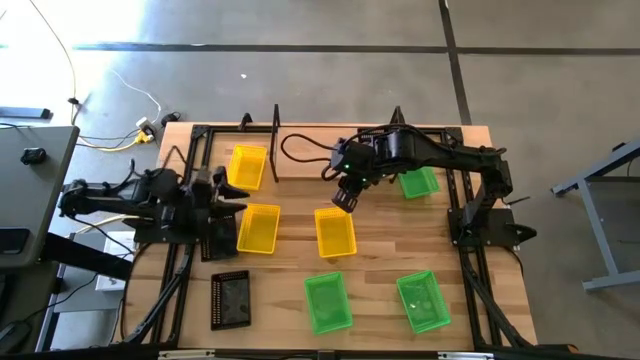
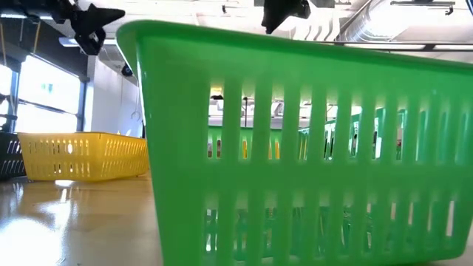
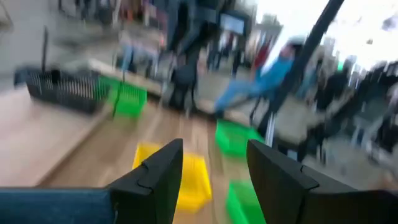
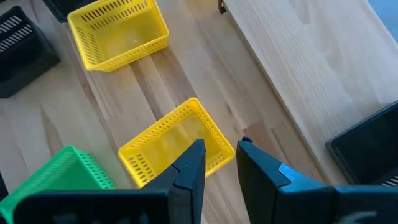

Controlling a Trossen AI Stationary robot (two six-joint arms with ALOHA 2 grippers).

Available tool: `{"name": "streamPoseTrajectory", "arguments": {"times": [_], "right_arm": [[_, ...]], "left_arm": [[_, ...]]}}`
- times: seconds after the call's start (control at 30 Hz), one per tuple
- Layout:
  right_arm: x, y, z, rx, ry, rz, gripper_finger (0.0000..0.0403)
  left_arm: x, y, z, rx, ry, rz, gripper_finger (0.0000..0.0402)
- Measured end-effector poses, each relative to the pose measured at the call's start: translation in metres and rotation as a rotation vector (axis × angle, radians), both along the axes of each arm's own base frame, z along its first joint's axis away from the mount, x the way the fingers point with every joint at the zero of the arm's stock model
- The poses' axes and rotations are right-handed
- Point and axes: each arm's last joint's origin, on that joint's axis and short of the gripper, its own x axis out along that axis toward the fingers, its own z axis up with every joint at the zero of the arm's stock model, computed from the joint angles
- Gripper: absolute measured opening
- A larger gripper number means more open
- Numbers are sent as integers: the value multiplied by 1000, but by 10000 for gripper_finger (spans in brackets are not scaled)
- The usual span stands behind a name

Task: Stack baskets on shelf by color
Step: Put the bottom left yellow bin on the shelf

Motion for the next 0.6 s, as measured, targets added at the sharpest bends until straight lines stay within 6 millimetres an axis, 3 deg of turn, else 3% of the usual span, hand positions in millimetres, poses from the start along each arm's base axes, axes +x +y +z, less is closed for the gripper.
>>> {"name": "streamPoseTrajectory", "arguments": {"times": [0.27, 0.6], "right_arm": [[0, 3, 0, 24, -3, -6, 78], [0, 9, 0, 23, -3, 13, 78]], "left_arm": [[23, -7, 6, -35, 306, -133, 170], [49, -29, -21, -20, 585, -278, 170]]}}
